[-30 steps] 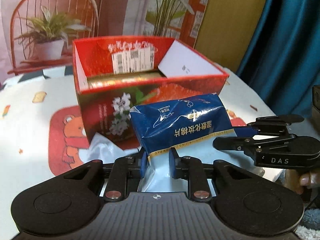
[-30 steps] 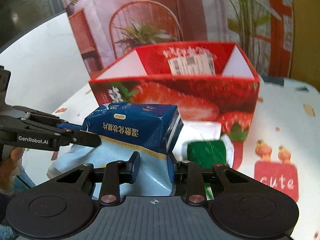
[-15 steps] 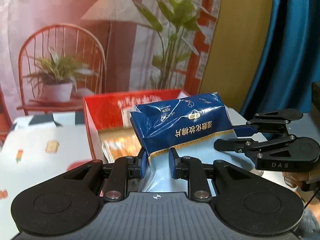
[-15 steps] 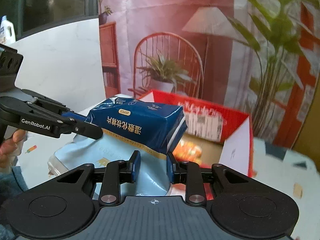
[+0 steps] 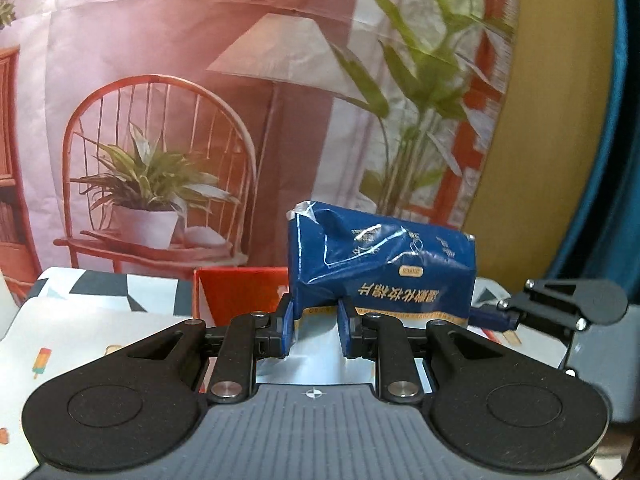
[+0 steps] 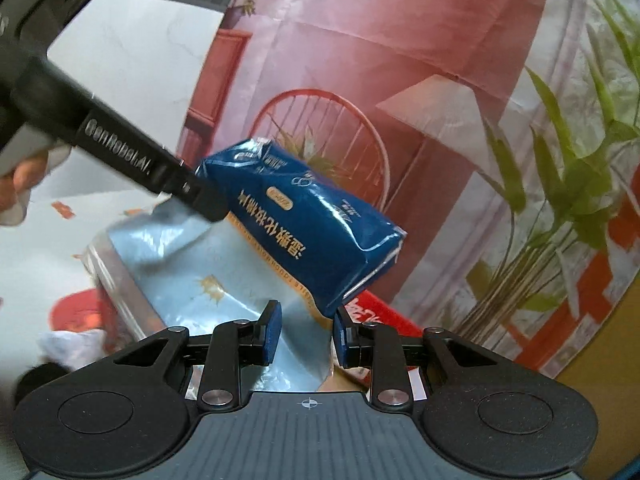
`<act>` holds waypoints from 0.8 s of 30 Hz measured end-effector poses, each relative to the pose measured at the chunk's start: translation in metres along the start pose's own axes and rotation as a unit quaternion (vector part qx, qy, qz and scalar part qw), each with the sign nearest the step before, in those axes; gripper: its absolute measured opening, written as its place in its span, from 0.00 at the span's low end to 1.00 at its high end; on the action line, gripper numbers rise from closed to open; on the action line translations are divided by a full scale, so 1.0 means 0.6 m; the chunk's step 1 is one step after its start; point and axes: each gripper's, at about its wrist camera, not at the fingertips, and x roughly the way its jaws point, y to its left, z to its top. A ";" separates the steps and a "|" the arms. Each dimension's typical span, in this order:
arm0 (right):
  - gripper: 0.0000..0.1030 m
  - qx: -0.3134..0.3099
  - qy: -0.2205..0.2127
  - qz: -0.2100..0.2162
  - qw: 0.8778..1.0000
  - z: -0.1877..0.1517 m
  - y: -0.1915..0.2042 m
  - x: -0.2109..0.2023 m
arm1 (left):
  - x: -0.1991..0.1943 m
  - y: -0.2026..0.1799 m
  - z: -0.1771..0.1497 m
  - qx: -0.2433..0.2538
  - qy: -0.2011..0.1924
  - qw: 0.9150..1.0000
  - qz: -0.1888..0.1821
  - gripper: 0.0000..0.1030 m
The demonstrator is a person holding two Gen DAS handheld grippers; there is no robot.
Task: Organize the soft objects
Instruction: 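Carry the blue packet over the box and open the left gripper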
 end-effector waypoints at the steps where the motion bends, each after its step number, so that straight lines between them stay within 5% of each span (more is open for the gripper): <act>1: 0.24 -0.001 0.001 -0.006 1.000 -0.001 0.000 0.011 | 0.008 0.001 0.001 -0.002 -0.002 1.000 0.003 0.23; 12: 0.24 -0.006 0.059 -0.009 0.998 -0.038 0.007 0.112 | 0.079 0.010 -0.036 0.019 0.063 0.998 0.018 0.23; 24: 0.28 0.132 0.120 0.027 0.984 -0.071 -0.034 0.115 | 0.072 0.013 -0.056 0.039 0.101 0.994 0.035 0.31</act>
